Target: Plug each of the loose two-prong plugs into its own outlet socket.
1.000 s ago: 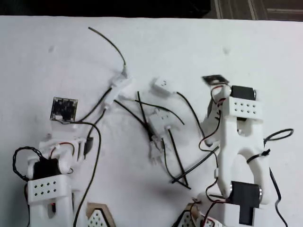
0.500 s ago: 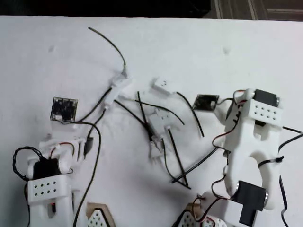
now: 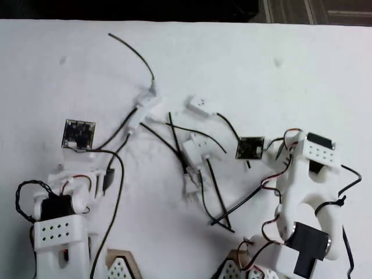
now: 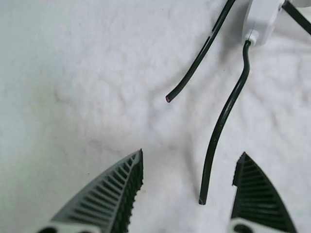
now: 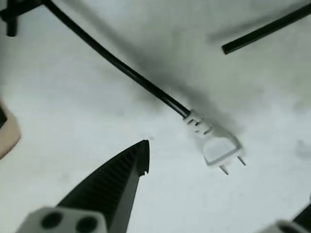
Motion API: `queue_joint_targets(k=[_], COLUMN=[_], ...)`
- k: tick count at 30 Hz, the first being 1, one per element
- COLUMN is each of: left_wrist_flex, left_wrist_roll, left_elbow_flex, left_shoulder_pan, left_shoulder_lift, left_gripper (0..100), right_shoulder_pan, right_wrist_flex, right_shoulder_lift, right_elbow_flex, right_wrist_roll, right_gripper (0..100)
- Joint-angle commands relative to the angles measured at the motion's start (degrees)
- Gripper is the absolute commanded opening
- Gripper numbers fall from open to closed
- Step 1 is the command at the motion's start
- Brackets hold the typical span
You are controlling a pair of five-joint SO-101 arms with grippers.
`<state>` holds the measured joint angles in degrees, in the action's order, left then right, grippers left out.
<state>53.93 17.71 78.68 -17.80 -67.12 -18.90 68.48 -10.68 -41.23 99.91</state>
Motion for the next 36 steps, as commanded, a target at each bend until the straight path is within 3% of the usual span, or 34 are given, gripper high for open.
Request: queue_joint_targets(k=[1,10,17,19,26,30,33,36], left_wrist_flex=[-1.2,-1.2,-1.2,-1.2,-1.2,-1.2,-1.2,-1.2], left_wrist_roll=[-0.2,-0.2,-0.2,-0.2,-0.2,-0.2,-0.2,-0.2], left_elbow_flex=[-1.7,-1.7,-1.7,-1.7,-1.7,-1.7,-1.7,-1.7], left_shoulder_pan=[-0.3,-0.3,-0.3,-0.3,-0.3,-0.3,-0.3,-0.3], left_shoulder_lift=[-0.9,-0.9,-0.9,-0.9,-0.9,-0.9,-0.9,-0.9], left_gripper=[30,30,30,30,30,30,30,30], right_shoulder_pan=[0.8,1.6,1.7,2.2,4.8,6.6,8.3,8.9], right_wrist_flex=[-5.9,-21.0,-21.1,-18.6,-4.2,-1.2,-1.1,1.4], right_shoulder_lift=[-0.2,-0.1,-0.8,-0.8,-0.8,-0.6,-0.3,-0.8], right_elbow_flex=[-2.8,-12.8,-13.4,-11.7,-0.3,3.4,3.3,3.4], right_wrist_roll=[0.7,0.4,0.1,-4.0,-29.2,-42.1,-47.5,-47.6], right_gripper=[44.7,17.5,2.7,2.2,1.8,1.8,2.9,13.3])
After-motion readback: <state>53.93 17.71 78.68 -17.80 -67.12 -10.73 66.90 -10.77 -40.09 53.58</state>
